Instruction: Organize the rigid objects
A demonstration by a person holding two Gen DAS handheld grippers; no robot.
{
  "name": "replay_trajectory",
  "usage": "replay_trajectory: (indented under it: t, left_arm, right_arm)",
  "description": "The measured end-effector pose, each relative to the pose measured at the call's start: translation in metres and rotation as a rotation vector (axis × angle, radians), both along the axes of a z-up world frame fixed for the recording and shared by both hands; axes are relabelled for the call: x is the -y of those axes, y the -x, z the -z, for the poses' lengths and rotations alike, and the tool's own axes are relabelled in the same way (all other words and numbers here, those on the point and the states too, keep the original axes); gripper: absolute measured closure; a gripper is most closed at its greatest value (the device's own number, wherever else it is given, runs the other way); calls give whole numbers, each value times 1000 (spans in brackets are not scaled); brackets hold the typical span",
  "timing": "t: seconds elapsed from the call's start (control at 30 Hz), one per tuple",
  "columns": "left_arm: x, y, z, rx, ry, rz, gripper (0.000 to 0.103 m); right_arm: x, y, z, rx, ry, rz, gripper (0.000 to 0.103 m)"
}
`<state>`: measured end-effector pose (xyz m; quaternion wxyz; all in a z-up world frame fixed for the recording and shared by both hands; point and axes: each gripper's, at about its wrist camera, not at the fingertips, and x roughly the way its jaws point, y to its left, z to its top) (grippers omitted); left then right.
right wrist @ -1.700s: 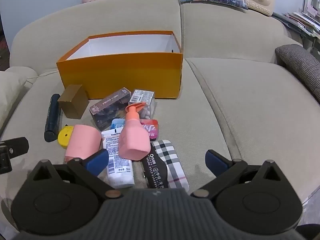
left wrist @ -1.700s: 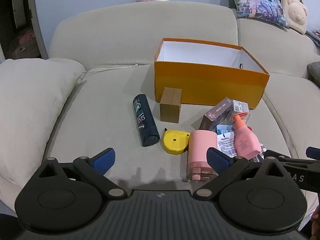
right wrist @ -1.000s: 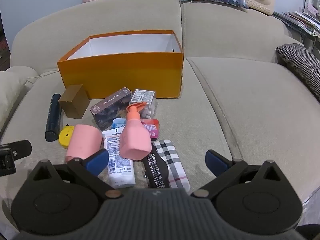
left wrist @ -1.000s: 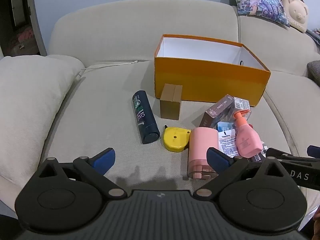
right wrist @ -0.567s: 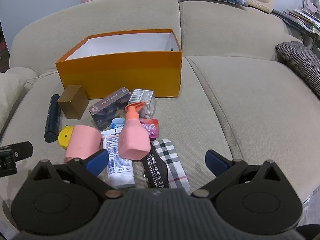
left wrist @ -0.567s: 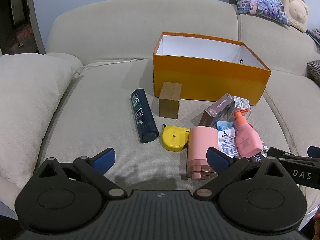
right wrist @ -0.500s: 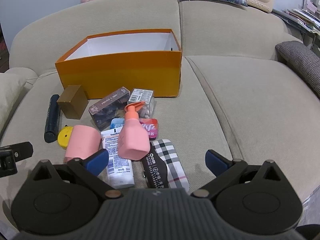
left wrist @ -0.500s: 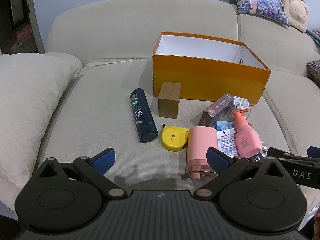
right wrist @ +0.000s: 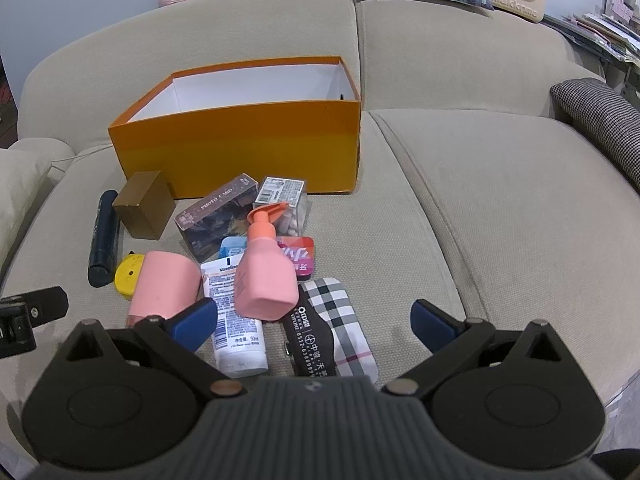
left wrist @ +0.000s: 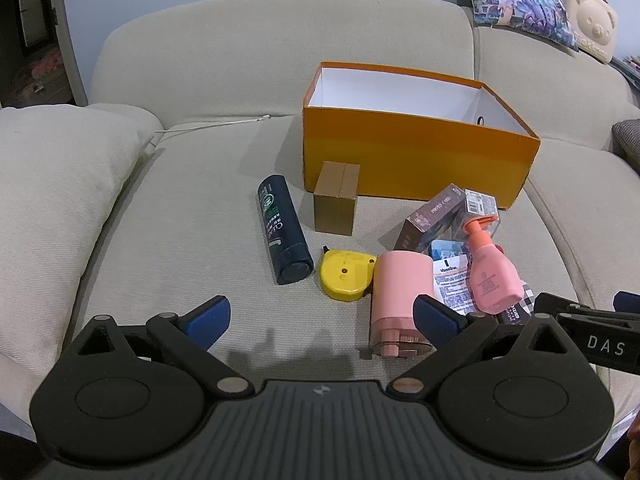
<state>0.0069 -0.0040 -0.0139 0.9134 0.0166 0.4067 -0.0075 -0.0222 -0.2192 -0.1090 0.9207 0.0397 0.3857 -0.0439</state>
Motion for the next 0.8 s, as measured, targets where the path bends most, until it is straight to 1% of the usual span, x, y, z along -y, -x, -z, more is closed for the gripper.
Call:
replay_trajectory:
  t: [0.43, 0.63, 0.8]
  left_arm:
    - [0, 0, -1, -2, 12, 0, 0]
    - [-5, -3, -1, -7, 29, -2, 0]
    - [3, -10, 3, -36, 38, 20, 0]
  right_arm:
    - [2, 0, 1, 3, -11, 7, 1]
    - [24, -2, 2, -1, -70, 61, 1]
    - [45, -2, 11, -23, -102, 107, 1]
